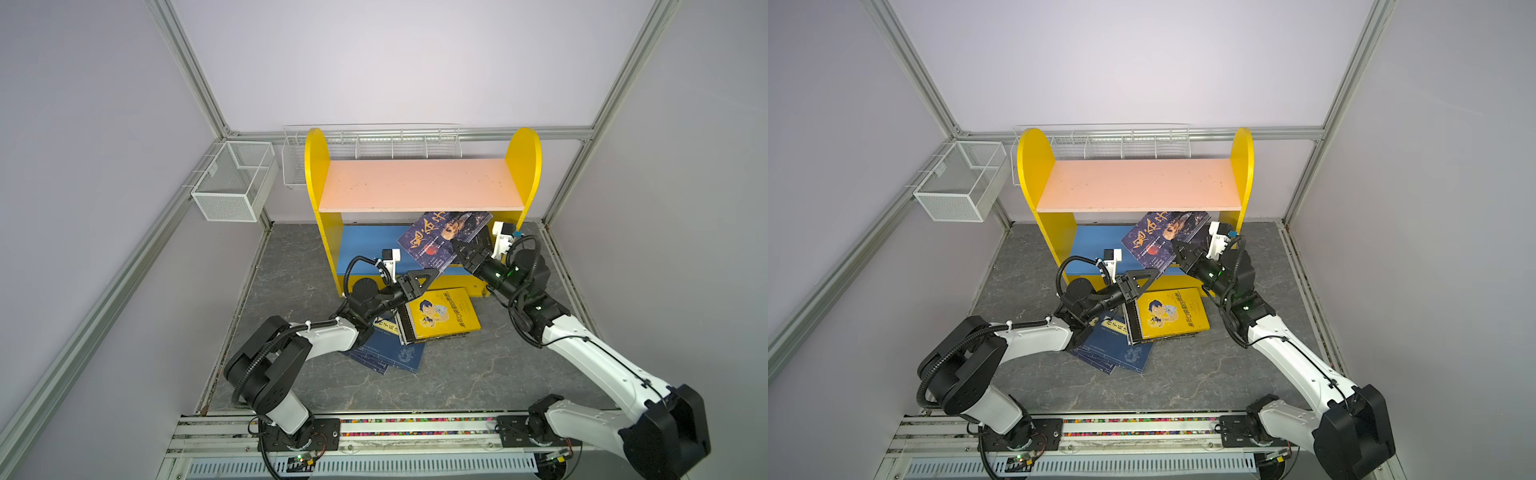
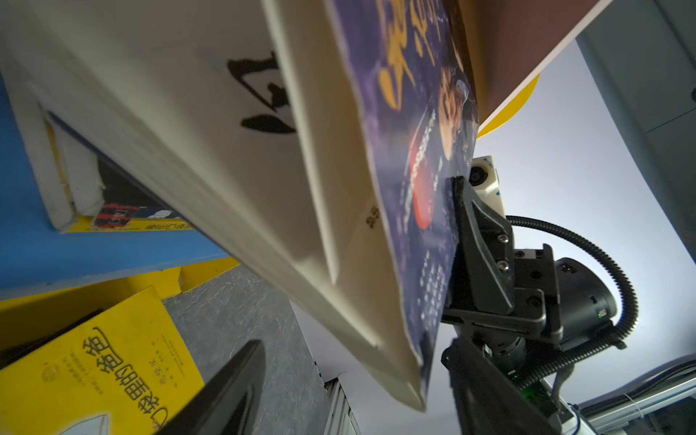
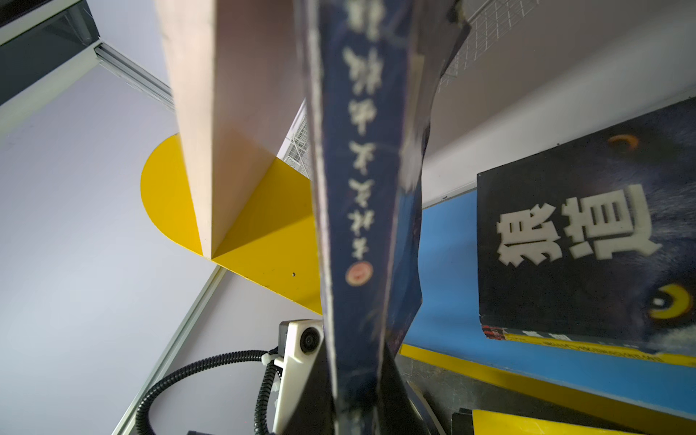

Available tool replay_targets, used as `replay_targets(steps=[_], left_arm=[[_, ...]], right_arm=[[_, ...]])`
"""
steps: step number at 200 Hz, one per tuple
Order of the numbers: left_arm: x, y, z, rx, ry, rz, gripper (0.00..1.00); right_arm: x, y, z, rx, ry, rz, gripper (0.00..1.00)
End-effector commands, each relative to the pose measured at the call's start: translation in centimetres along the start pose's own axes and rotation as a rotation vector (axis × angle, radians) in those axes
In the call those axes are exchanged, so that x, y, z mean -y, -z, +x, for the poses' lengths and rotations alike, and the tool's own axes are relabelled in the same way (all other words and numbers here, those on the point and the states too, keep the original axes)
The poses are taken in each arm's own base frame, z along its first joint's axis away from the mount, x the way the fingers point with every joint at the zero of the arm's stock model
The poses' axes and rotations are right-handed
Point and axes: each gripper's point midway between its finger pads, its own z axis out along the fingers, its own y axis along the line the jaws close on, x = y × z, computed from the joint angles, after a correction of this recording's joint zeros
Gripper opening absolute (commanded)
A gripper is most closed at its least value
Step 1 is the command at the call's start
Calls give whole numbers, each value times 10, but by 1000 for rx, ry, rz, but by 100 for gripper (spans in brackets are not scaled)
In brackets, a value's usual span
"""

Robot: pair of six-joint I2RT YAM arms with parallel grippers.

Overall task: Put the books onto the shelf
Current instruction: 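Grasp the purple book with the left gripper while the right gripper holds it, then open the right gripper and withdraw it while the left carries the purple book shelfward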

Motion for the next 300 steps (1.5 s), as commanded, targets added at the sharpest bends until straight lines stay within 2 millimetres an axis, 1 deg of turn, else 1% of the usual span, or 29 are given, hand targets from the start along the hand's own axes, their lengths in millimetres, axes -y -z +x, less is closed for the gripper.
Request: replay_targets(steps=[1, 12, 22, 23, 25, 32, 49, 56, 67, 82, 94, 109, 119, 131, 139, 152, 169, 182, 189, 199, 213, 250, 300], left_arm=[[31, -6, -17, 48, -12, 103, 71], [34, -7, -21, 62, -8, 116, 69], [37, -8, -24, 77, -5, 125, 63], [38, -8, -25, 78, -5, 128, 62], [38, -8, -26, 82, -5, 129, 61], [40, -8, -28, 94, -2, 134, 56], [40, -6, -32, 119, 8, 132, 38], [38, -5, -34, 134, 15, 121, 32], [34, -1, -38, 168, 24, 100, 19], [25, 6, -45, 224, 38, 54, 6], [15, 13, -50, 266, 44, 1, 0], [4, 19, -54, 298, 42, -73, 0], [-2, 20, -55, 295, 26, -126, 0], [-8, 18, -53, 256, -11, -201, 0], [-10, 15, -51, 212, -57, -250, 0], [-10, 9, -46, 131, -120, -306, 0], [-4, 4, -42, 39, -191, -335, 0], [3, 2, -40, -14, -237, -330, 0], [4, 2, -39, -38, -252, -336, 0], [5, 2, -40, -59, -272, -347, 0], [5, 3, -43, -69, -291, -357, 0], [4, 2, -51, -59, -308, -367, 0], [1, -9, -57, -81, -318, -333, 0]], right_arm=[[-45, 6, -25, 86, 19, -142, 6], [-45, 5, -24, 87, 12, -143, 6], [-46, 5, -23, 89, 7, -145, 6], [-39, 4, -19, 80, 3, -132, 6], [-35, 3, -16, 75, -1, -125, 6], [-31, 3, -12, 69, -7, -119, 6], [-27, 3, -7, 62, -12, -109, 6], [-25, 4, -5, 60, -12, -103, 6], [-22, 6, -2, 55, -10, -90, 6], [-18, 9, 2, 47, 1, -68, 6], [-13, 13, 6, 43, 10, -48, 6], [-3, 18, 14, 28, 19, -6, 6], [5, 22, 20, 17, 22, 26, 6], [15, 26, 28, -6, 29, 66, 7], [22, 29, 34, -19, 30, 95, 9], [31, 34, 39, -32, 30, 133, 19], [42, 43, 41, -25, 36, 180, 38], [48, 51, 41, -18, 46, 213, 50], [52, 55, 40, -8, 51, 236, 55], [58, 62, 38, 5, 55, 267, 58], [67, 71, 36, 25, 57, 311, 61], [85, 92, 30, 68, 73, 412, 64], [90, 106, 24, 78, 116, 452, 65]])
